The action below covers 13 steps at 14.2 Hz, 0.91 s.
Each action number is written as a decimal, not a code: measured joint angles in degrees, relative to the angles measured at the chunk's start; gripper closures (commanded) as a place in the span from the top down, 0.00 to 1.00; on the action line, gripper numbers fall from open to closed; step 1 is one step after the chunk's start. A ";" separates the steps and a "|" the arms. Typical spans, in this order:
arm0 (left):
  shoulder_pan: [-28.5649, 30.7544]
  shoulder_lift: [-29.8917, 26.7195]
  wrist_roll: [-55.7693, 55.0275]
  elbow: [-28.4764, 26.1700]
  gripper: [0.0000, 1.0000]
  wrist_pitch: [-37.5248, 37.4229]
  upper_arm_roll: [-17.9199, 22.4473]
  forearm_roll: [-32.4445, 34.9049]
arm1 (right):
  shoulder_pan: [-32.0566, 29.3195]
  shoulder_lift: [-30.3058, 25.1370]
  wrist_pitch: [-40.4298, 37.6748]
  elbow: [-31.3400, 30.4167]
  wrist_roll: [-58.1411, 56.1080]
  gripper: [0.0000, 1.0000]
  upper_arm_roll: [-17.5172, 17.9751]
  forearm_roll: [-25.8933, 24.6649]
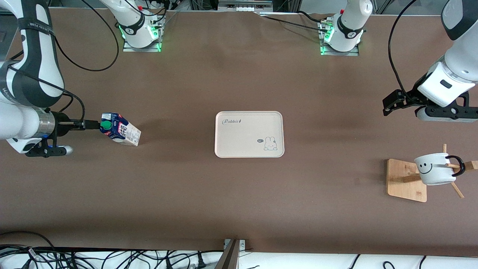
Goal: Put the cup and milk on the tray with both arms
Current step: 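Close the right gripper on the milk carton and lift it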
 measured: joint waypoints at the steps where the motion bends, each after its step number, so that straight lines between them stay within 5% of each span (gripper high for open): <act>1: 0.00 0.00 0.00 -0.02 1.00 0.00 0.00 0.00 | 0.17 0.03 0.42 -0.33 0.49 1.00 0.03 0.00; 13: 0.15 -0.05 0.00 -0.41 1.00 0.00 0.02 0.00 | 0.76 -0.95 6.99 -6.17 0.95 1.00 0.95 0.04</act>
